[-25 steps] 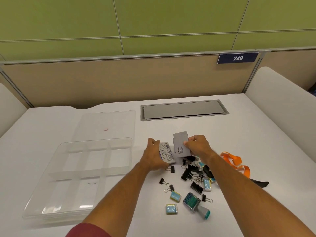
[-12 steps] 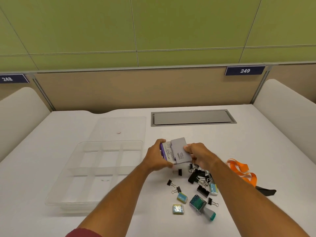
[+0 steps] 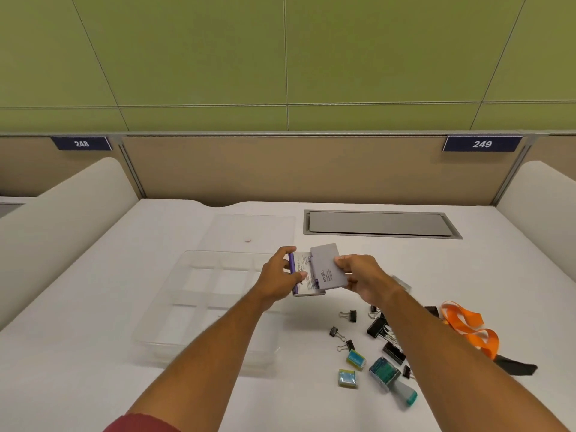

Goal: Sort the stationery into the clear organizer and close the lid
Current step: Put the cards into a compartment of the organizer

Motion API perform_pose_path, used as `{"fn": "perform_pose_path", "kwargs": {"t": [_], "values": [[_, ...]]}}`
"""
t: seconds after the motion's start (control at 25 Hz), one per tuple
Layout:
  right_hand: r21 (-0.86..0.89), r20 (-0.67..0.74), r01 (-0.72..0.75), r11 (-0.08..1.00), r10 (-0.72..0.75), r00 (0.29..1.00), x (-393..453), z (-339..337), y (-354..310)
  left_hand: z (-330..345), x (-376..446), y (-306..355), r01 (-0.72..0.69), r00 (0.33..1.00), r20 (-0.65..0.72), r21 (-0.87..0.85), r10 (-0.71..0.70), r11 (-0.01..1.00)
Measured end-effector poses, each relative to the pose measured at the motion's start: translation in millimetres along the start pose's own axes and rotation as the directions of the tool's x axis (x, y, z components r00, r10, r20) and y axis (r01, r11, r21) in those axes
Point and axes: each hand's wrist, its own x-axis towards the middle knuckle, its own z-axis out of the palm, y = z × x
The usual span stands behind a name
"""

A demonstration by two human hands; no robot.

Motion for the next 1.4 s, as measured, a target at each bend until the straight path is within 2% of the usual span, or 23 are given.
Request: {"fn": "perform_pose_path", "kwargs": {"t": [0.12, 0.24, 0.48, 0.84, 1.0, 1.28, 1.4], "values": [[0.031, 0.002, 0.023, 0.999, -0.023, 1.0, -0.2, 17.8, -5.8, -27.8, 0.7, -3.0, 0.063, 0.995, -0.066, -0.082, -0.069, 0.995], [0.007, -0.018, 0.039, 0.999, -0.039, 0.999, 2.2, 37.2, -9.9, -56.5, 4.7, -12.0, 0.102, 0.986, -0.129, -0.071, -0.11, 0.992], [-0.067, 0.024, 0.09, 0.994, -0.089, 0.996, 9.3, 78.2, -12.7, -109.6, 16.2, -31.5, 0.159, 0.96, -0.205, -0.155, -0.189, 0.975], [-0.242, -0.163, 0.142, 0.96, -0.184, 0.969, 33.2, 123.5, -2.7, -149.9, 26.6, -58.2, 0.186, 0.916, -0.335, -0.127, -0.219, 0.974], [-0.373, -0.169, 0.122, 0.92, -0.197, 0.966, 44.4, 140.8, 2.2, -155.4, 34.1, -63.0, 0.215, 0.894, -0.373, -0.126, -0.247, 0.969], [-0.568, -0.119, 0.039, 0.822, -0.129, 0.985, 66.4, 159.7, 12.6, -157.0, 43.1, -67.8, 0.23, 0.9, -0.352, -0.123, -0.259, 0.965], [-0.708, -0.097, 0.013, 0.706, -0.116, 0.989, 76.6, 163.6, 15.8, -154.9, 45.3, -69.4, 0.234, 0.905, -0.331, -0.135, -0.267, 0.963]]}}
